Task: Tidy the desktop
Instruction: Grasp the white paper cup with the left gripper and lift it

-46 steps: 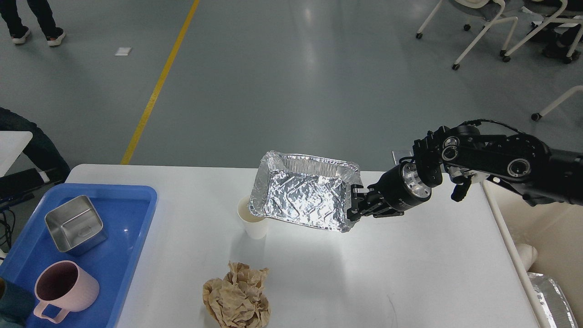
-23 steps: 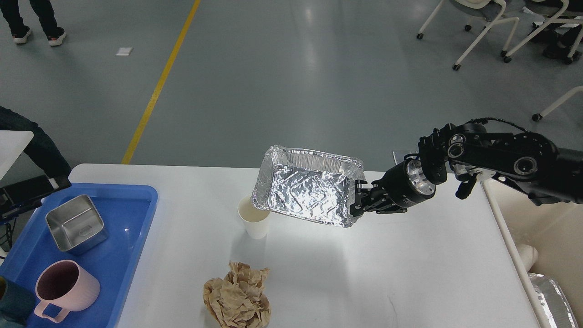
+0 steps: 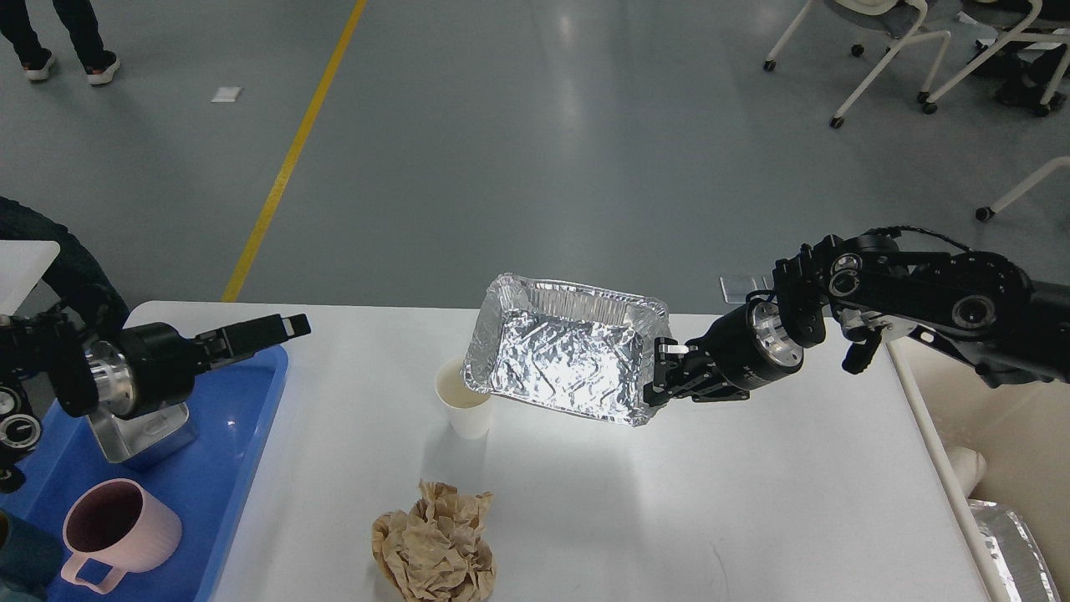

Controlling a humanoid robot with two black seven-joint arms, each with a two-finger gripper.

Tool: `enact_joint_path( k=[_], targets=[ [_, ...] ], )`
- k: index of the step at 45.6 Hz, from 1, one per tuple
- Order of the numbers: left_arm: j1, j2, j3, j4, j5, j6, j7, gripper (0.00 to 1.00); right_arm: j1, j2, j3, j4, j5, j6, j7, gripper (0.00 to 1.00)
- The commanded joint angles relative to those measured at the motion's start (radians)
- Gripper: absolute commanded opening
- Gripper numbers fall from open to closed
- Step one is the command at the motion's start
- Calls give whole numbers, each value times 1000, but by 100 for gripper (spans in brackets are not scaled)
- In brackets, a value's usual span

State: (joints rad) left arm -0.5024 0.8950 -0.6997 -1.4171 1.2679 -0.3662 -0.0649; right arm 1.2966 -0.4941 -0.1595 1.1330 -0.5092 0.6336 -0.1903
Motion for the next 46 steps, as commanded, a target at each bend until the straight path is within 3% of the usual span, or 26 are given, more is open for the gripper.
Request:
enact_joint_path(
  k=[1,5,15,31,46],
  targets=[
    [-51,-90,61,73,42,3,57,97,-14,-7,3,-1,0,0,2,0],
    [-64,-171,68,144,45,3,83,97,-34,-9,23,-1,-2,0,3,0],
    [-77,-314,68,256,45,4,79,96,-46,-20,32,1,-2,1,3,0],
    [-77,-418,104,343,47,43,82,93,-62,-20,66,2,-2,1,5,0],
    [-88,-525,109,440,45,49,80,83,-69,-40,81,10,-3,5,5,0]
  ],
)
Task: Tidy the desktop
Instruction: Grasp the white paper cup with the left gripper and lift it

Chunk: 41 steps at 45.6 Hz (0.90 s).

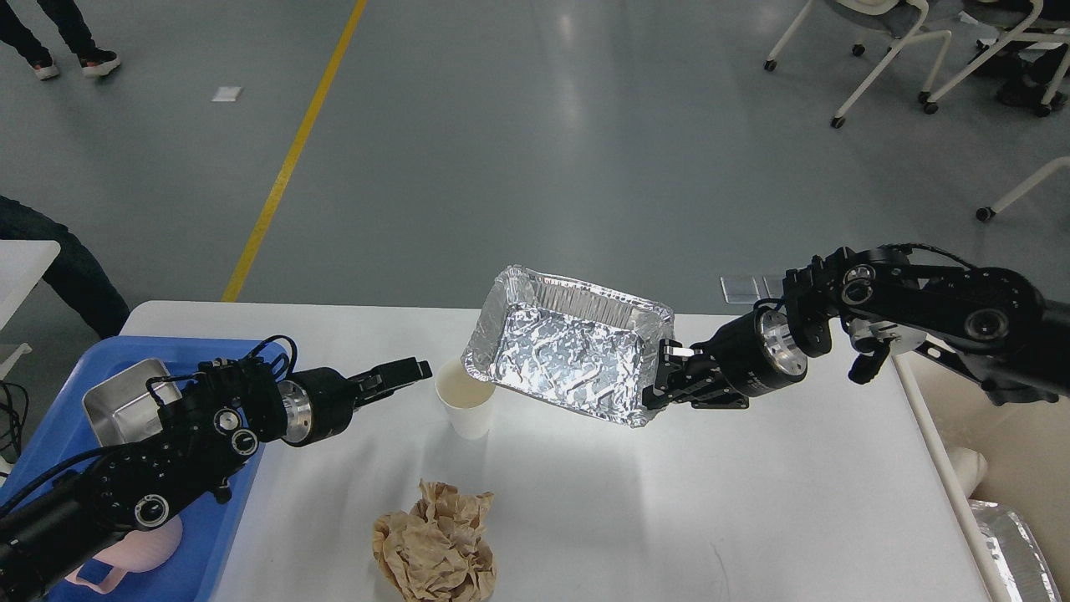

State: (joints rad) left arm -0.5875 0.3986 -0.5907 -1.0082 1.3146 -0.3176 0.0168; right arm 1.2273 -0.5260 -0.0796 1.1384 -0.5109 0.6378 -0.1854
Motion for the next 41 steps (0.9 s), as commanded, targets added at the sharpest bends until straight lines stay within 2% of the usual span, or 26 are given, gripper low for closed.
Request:
enact_joint_path(
  k=[1,5,9,17,22,25,33,41],
  targets=[
    [-3,-35,0,36,-2,0,-1,83,0,-11,1,4,0,0,0,0],
    [-6,-55,2,60,0,-1,-3,80,0,-14,3,6,0,0,1,0],
    [-8,-66,3,72,0,-3,-6,71,0,-14,3,6,0,0,1,0],
    [-29,-89,42,94,6,-1,-6,63,-3,-14,20,11,0,0,1,0],
    [-41,-110,46,105,6,-1,-6,44,-3,-15,20,11,-1,0,1,0],
    [-52,-113,58,105,11,-1,-6,29,-3,-17,20,11,-1,0,1,0],
    [-100,-107,141,106,18,-1,-14,1,-5,-17,20,11,-1,-1,1,0],
    [-143,-73,157,99,17,-26,-15,0,-5,-14,20,11,-1,-3,1,0]
  ],
)
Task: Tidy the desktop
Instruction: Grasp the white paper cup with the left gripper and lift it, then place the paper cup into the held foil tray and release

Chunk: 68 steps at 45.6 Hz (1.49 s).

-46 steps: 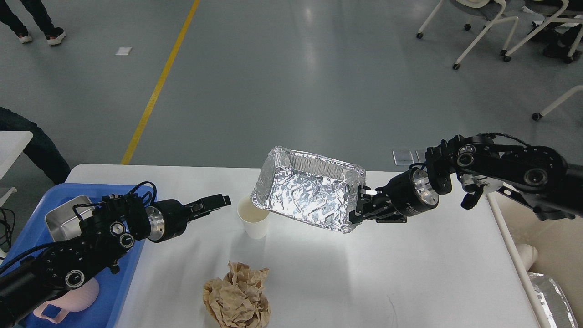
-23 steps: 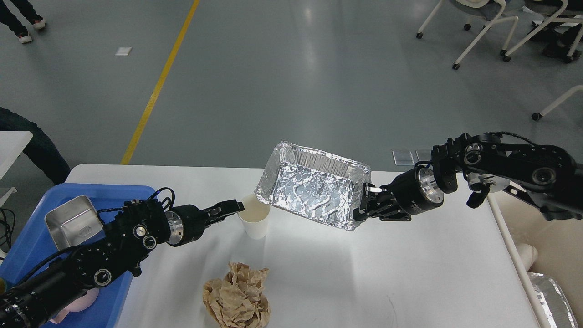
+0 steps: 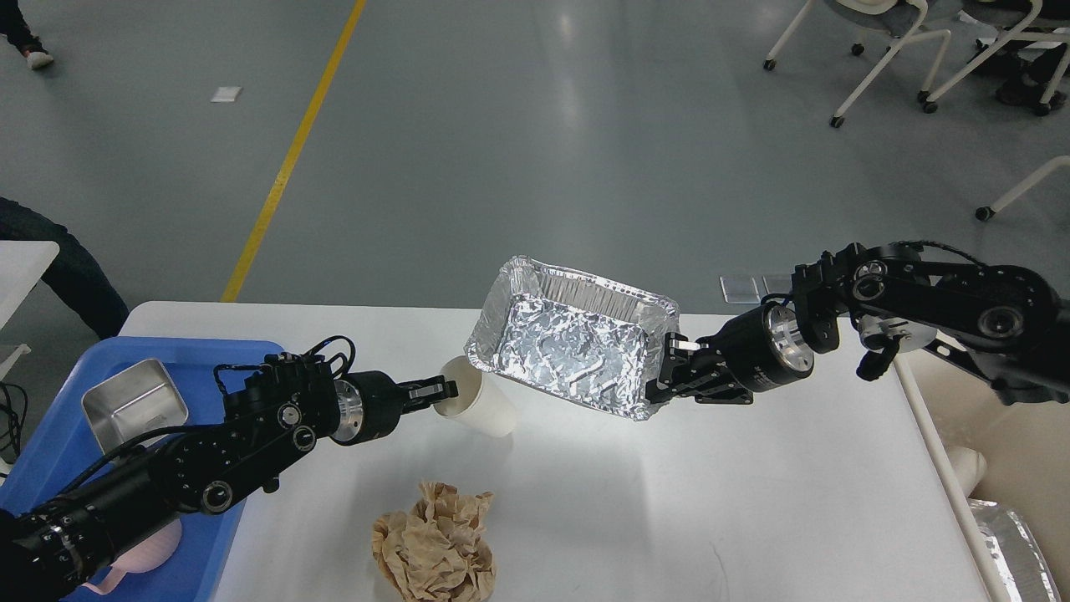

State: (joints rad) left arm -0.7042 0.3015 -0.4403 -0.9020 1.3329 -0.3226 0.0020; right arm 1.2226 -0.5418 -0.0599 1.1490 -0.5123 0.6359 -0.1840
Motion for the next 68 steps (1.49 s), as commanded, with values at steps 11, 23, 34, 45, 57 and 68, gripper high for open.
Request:
enact_joint_path(
  k=[11,23,34,45,57,68],
  targets=[
    [-87,263,-15,-139,-14,-154,-7,1,0,5,0,-2,0,-2,0,0],
    [-222,576,-146,-287,-40,-368,-23,1,-15,25,0,0,0,1,0,0],
    [-441,602,-242,-285,-57,-521,-23,1,-21,79,2,0,3,2,0,0],
    [-520,412,-212,-285,-51,-549,-5,2,-14,94,8,0,3,4,1,0],
    [-581,222,-104,-295,-9,-546,-5,2,-14,92,8,1,3,4,3,0],
    [-601,120,37,-296,20,-544,-5,3,-17,94,8,-2,2,4,3,0]
  ],
)
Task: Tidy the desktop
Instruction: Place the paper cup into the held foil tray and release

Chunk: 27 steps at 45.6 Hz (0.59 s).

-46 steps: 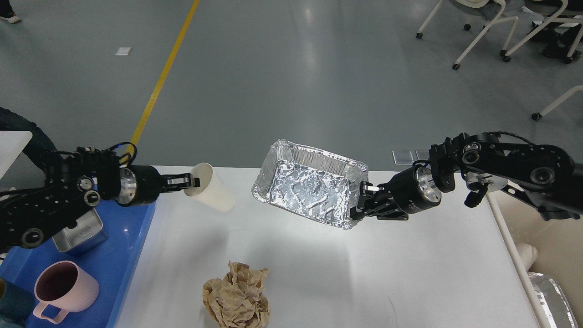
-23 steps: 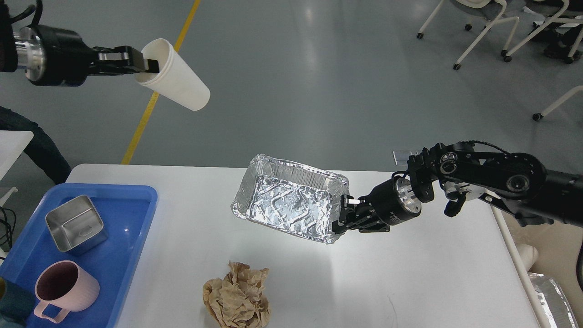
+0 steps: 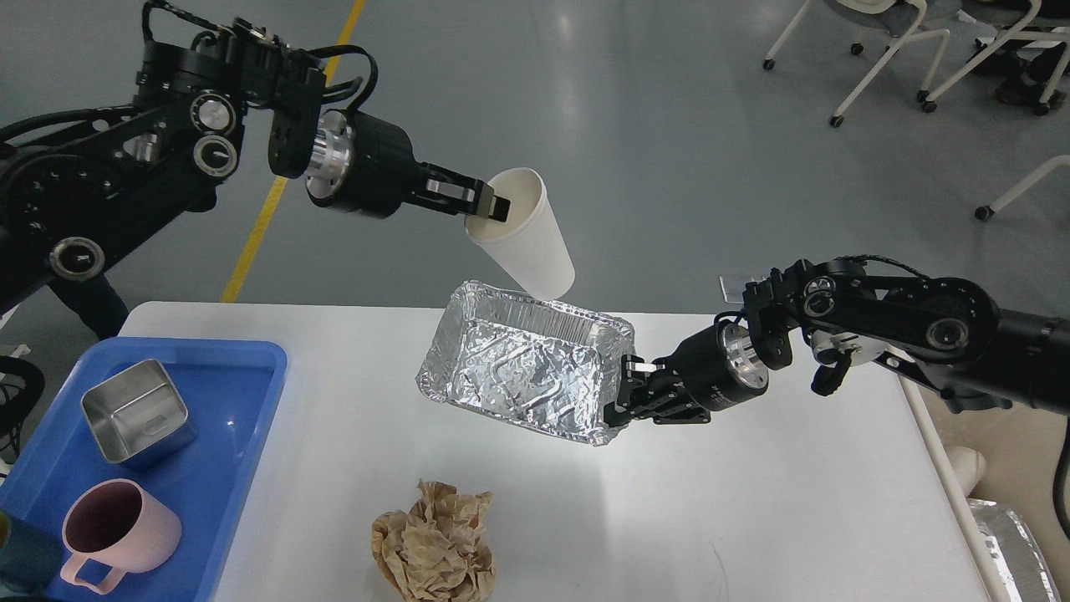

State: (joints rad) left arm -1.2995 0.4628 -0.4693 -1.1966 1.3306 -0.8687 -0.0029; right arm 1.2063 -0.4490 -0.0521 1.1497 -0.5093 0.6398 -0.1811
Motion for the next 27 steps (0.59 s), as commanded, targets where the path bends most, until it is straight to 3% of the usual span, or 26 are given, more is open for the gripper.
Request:
enact_joint_path(
  k=[1,27],
  targets=[
    [-6,-45,72,-1,30,2,0,3,-1,1,0,-1,-2,0,0,0],
    [105,-151,129,0,219,72,1,4,4,-5,15,1,-2,0,0,0]
  ],
)
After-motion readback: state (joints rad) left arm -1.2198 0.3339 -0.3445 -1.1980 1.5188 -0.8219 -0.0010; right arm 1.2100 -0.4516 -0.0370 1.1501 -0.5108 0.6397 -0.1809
